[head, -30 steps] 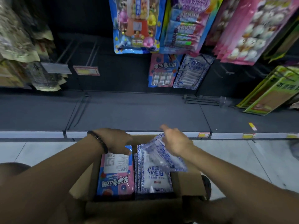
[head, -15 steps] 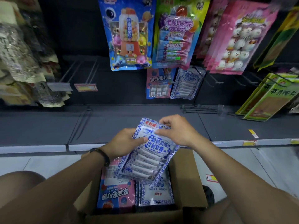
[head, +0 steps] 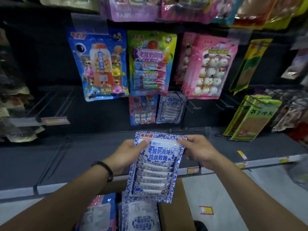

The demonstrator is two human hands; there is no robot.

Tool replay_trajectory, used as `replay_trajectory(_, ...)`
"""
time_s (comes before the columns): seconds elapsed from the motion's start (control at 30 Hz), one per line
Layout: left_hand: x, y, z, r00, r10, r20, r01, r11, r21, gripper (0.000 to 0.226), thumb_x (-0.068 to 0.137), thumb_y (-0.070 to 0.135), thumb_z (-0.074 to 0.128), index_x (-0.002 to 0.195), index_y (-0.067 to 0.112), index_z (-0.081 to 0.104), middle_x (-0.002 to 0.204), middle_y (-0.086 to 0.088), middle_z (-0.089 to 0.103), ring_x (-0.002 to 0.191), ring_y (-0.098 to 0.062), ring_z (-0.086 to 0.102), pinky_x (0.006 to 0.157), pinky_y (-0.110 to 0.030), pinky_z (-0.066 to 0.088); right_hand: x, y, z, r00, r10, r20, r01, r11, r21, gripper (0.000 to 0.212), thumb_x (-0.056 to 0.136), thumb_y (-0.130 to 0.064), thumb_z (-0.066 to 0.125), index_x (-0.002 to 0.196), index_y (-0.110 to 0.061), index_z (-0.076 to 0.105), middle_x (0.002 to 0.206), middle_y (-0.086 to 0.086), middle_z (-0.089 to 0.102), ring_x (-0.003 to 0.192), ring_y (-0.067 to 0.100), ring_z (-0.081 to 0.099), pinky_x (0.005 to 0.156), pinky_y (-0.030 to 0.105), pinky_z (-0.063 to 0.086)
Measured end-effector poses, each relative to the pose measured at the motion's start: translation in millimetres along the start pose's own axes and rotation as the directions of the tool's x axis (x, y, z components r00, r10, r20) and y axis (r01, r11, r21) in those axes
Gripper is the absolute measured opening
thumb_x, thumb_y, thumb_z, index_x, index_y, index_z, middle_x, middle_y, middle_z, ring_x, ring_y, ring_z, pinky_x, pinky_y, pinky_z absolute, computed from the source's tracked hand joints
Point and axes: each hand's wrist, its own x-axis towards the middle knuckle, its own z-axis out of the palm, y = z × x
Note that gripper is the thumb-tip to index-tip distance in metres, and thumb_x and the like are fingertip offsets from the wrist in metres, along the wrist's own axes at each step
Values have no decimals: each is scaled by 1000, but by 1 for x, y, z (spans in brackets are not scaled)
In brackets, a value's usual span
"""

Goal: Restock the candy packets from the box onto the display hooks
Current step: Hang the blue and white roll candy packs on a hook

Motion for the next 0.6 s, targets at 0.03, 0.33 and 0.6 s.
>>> replay_trajectory(0.03,11,4,5,1000,5,5,-6,999,46,62,93,68,61,110,11,79,107,-4,81,103,-25,77,103,-49,56,4,-1,-12,1000,24,0,-24,999,-26,41,105,-36,64,108,3,73,87,9,75,65,20,57,51,25,34)
replay_trajectory(0.33,110,42,59,999,-32,43,23,982,189,42,98,51,66,89,10,63,73,-9,60,61,-22,57,56,-32,50,60,10,-89,979,80,-187,-47,984,173,30,95,-36,78,109,-9,78,78,19,72,62,30,75,43,24,39)
replay_trajectory(0.6,175,59,99,988,113,-106,-81,959,271,57,99,56,61,68,22,27,56,7,21,46,-12,23,63,-35,30,115,13,-123,914,2,-406,114,958,262,17,95,-33,79,92,-16,79,73,-4,80,57,24,68,68,38,51)
